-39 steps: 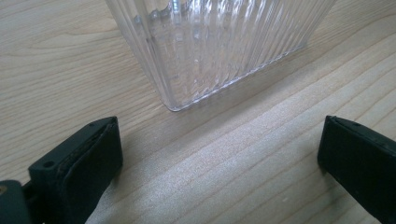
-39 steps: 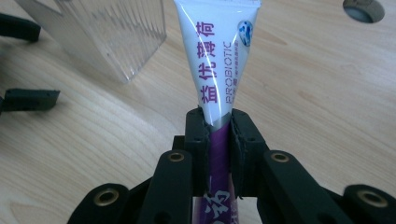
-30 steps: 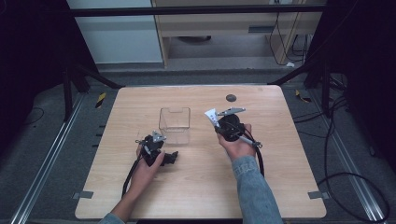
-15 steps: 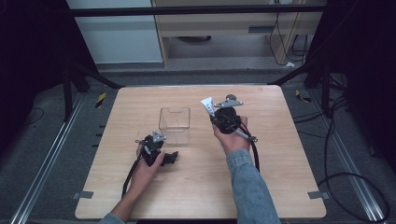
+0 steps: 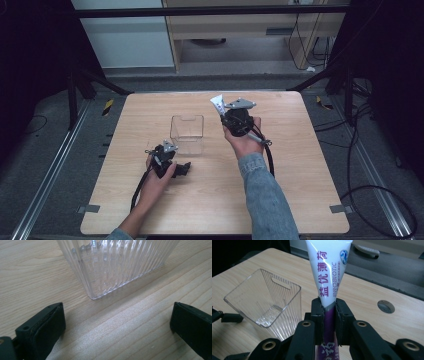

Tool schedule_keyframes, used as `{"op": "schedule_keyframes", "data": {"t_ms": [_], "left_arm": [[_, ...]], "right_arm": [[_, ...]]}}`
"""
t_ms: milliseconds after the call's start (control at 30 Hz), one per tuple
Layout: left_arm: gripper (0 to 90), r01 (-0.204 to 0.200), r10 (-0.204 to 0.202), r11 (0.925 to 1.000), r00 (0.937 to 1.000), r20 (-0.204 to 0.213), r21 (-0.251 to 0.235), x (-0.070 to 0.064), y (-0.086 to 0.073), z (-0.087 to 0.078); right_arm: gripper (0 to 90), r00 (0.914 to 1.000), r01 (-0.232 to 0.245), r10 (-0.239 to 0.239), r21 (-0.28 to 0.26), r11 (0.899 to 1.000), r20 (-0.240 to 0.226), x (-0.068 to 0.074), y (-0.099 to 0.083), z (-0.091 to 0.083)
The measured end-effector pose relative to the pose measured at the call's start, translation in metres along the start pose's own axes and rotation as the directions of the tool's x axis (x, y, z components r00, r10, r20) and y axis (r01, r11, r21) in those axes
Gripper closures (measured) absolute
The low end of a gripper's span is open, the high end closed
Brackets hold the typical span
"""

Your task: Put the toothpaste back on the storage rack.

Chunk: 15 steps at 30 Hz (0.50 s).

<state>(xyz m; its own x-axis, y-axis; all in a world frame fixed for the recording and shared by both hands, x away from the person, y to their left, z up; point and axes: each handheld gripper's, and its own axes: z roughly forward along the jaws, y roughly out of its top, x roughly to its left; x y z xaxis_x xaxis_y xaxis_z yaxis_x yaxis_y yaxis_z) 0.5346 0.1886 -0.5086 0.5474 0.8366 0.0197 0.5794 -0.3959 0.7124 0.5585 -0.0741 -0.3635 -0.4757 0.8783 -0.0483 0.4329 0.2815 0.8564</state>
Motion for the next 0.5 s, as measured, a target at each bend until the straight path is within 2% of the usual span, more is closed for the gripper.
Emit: {"op": "schedule_keyframes", "data": {"t_ms": [167, 500], "left_arm": [[0.0, 0.000, 0.000, 1.0000, 1.0000, 0.001, 0.000, 0.000, 0.000, 0.000], [0.0, 0.000, 0.000, 1.0000, 1.0000, 0.001, 0.001, 0.000, 0.000, 0.000]], "right_arm": [[79.1, 0.9998, 0.020, -0.020, -0.026, 0.999, -0.001, 0.004, 0.010, 0.001], [79.1, 0.9998, 0.018, -0.019, -0.061, 0.998, -0.009, 0.009, 0.029, 0.005]]}}
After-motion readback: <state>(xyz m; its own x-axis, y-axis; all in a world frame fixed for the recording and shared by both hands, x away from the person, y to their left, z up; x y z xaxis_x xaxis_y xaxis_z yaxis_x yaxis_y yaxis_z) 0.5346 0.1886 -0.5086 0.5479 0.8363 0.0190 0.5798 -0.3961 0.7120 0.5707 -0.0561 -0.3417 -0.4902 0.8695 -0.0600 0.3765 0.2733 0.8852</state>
